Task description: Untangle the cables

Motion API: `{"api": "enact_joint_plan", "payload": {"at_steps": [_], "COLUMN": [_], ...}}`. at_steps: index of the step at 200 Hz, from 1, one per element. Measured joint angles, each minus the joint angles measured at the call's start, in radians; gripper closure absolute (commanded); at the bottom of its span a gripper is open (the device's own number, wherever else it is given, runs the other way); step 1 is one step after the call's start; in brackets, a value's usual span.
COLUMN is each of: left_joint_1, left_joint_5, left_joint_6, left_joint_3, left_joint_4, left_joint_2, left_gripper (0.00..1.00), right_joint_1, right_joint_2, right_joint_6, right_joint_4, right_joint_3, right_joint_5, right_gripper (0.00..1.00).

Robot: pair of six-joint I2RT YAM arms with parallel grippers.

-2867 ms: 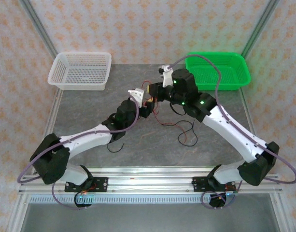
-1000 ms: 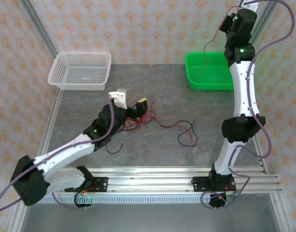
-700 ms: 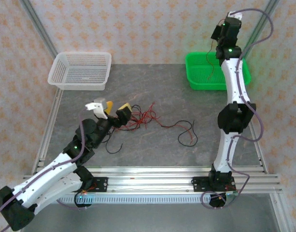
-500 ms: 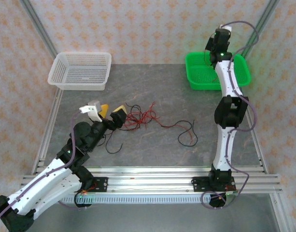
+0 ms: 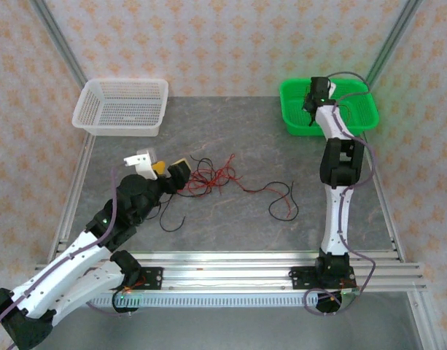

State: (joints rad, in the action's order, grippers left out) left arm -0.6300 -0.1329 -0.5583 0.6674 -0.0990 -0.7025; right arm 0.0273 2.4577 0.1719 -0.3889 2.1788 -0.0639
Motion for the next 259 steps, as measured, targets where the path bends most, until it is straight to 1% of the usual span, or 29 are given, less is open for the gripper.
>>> {"api": "enact_joint_plan", "payload": {"at_steps": [28,40,51,60,75,92,121,150,164,190,210,228,259], "left_joint_1": [0.000,0.000,-0.006,-0.015,-0.033,-0.050,-0.058,-0.058,-0.058,-0.058,-0.058,-0.058,-0.058], "left_joint_5": [0.002,0.006,0.017,0.023,0.035,0.053,0.073,0.075,0.076,0.099,0.122,0.138,0.182], "left_joint_6": [-0.072,-0.101,-0.124,-0.139,-0.153,-0.151,-0.113,-0.025,0.022,0.119,0.192,0.252,0.363], "left_joint_3": [0.026,0.032,0.037,0.041,0.051,0.081,0.184,0.323,0.397,0.547,0.651,0.736,0.898], "left_joint_4": [-0.055,-0.079,-0.099,-0.113,-0.138,-0.162,-0.211,-0.265,-0.293,-0.348,-0.391,-0.431,-0.508], "left_joint_2": [-0.027,-0.042,-0.061,-0.079,-0.116,-0.170,-0.282,-0.401,-0.466,-0.621,-0.757,-0.877,-1.084], "left_gripper": [0.20,0.20,0.21,0.21,0.21,0.21,0.21,0.21,0.21,0.24,0.26,0.28,0.28], "right_joint_1": [0.000,0.000,0.000,0.000,0.000,-0.003,-0.014,-0.045,-0.064,-0.092,-0.097,-0.097,-0.097], "right_joint_2": [0.001,0.000,-0.005,-0.016,-0.065,-0.175,-0.459,-0.752,-0.864,-1.022,-1.144,-1.255,-1.428], "right_joint_6": [0.041,0.043,0.049,0.050,0.056,0.047,0.045,0.045,0.045,0.044,0.053,0.063,0.083], "right_joint_4": [-0.023,-0.031,-0.037,-0.049,-0.070,-0.079,-0.071,-0.046,-0.037,-0.034,-0.037,-0.039,-0.041], "right_joint_3": [-0.026,-0.035,-0.047,-0.058,-0.093,-0.175,-0.366,-0.537,-0.609,-0.735,-0.858,-0.969,-1.132], "right_joint_5": [-0.002,-0.005,-0.007,-0.008,-0.010,-0.013,-0.014,-0.011,-0.002,0.046,0.100,0.148,0.209], "right_gripper": [0.47,0.35,0.28,0.20,0.10,0.00,0.00,0.00,0.03,0.09,0.12,0.12,0.12]}}
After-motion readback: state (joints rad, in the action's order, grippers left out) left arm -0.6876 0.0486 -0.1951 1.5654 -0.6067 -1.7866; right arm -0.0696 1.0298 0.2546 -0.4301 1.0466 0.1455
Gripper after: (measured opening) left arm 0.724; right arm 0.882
